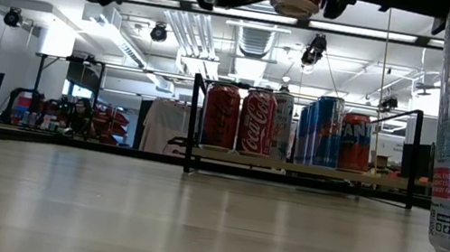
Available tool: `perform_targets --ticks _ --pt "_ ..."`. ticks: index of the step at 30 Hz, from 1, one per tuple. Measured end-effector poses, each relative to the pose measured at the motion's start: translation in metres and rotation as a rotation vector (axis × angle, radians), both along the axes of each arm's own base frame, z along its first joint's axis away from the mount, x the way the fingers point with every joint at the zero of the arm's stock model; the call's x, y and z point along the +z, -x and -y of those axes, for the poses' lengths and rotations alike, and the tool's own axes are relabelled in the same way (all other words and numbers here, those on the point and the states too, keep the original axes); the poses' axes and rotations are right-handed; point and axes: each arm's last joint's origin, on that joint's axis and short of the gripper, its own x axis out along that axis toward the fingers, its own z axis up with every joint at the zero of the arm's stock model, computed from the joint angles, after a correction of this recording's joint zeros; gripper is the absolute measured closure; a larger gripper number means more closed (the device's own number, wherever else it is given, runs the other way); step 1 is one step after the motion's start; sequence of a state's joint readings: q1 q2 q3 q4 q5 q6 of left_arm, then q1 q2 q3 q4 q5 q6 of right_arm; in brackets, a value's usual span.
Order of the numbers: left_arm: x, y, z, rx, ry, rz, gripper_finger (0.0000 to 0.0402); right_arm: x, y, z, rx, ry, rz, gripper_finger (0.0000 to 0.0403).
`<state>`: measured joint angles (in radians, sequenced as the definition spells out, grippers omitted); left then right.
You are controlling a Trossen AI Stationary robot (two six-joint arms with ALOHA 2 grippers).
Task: Place canned beverage on shelf
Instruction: Put the red soda can on the shelf
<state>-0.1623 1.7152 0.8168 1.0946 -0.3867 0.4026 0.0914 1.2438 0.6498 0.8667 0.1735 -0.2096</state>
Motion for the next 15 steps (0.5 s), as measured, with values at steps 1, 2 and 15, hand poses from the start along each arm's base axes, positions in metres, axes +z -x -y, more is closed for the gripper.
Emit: perform_targets --ticks 1,2,15 --pt "-0.001 -0.002 0.000 0.008 0.001 -0.003 0.0064 0.000 0.000 0.000 0.006 0.001 -0.002 0.0113" --pt "-0.002 -0.004 -0.001 0.014 0.001 -0.005 0.0064 -0.001 0.000 0.000 0.014 0.003 -0.005 0.0113" --pt "0.001 -0.016 -0.002 0.009 0.005 0.026 0.0080 -0.001 0.000 -0.001 0.029 0.007 -0.011 0.0113"
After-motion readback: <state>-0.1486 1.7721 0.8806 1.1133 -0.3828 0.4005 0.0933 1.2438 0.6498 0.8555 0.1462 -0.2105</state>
